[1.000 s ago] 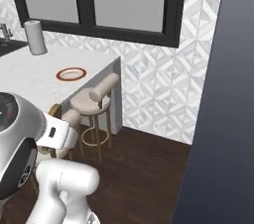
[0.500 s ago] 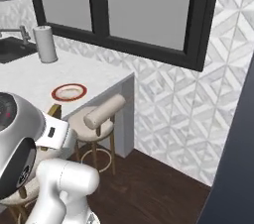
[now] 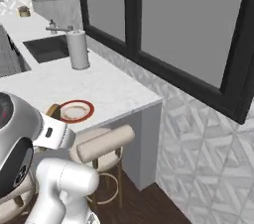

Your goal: Start the toaster. Once the lever pops up, take the bread to the plate on the dining counter.

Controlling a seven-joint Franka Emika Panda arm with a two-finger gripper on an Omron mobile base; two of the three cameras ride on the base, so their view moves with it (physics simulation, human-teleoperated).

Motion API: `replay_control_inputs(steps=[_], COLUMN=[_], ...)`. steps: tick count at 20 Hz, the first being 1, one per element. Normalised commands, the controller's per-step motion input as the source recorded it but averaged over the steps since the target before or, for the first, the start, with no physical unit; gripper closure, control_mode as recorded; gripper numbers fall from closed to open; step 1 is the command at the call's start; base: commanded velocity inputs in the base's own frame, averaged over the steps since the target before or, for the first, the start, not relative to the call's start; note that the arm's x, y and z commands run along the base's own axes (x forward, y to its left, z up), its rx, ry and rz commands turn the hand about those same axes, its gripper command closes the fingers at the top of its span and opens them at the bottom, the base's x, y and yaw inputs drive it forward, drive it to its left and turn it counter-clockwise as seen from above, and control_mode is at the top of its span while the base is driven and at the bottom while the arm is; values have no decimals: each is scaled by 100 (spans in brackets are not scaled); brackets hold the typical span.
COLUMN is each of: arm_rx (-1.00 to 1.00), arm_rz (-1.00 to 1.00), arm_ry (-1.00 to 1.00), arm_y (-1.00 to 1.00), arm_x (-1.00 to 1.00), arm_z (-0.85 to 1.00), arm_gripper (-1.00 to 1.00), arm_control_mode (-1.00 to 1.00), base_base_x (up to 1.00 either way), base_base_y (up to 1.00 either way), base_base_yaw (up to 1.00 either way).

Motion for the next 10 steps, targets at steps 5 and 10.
replay_control_inputs(steps=[5, 10], arm_rx=[0, 0], arm_rz=[0, 0], arm_ry=[0, 0], arm_y=[0, 0], arm_x=[0, 0], arm_z=[0, 0], arm_gripper=[100, 100], arm_control_mode=[100, 100], base_base_x=[58, 50], base_base_y=[-15, -15], base_base_yaw=[83, 74])
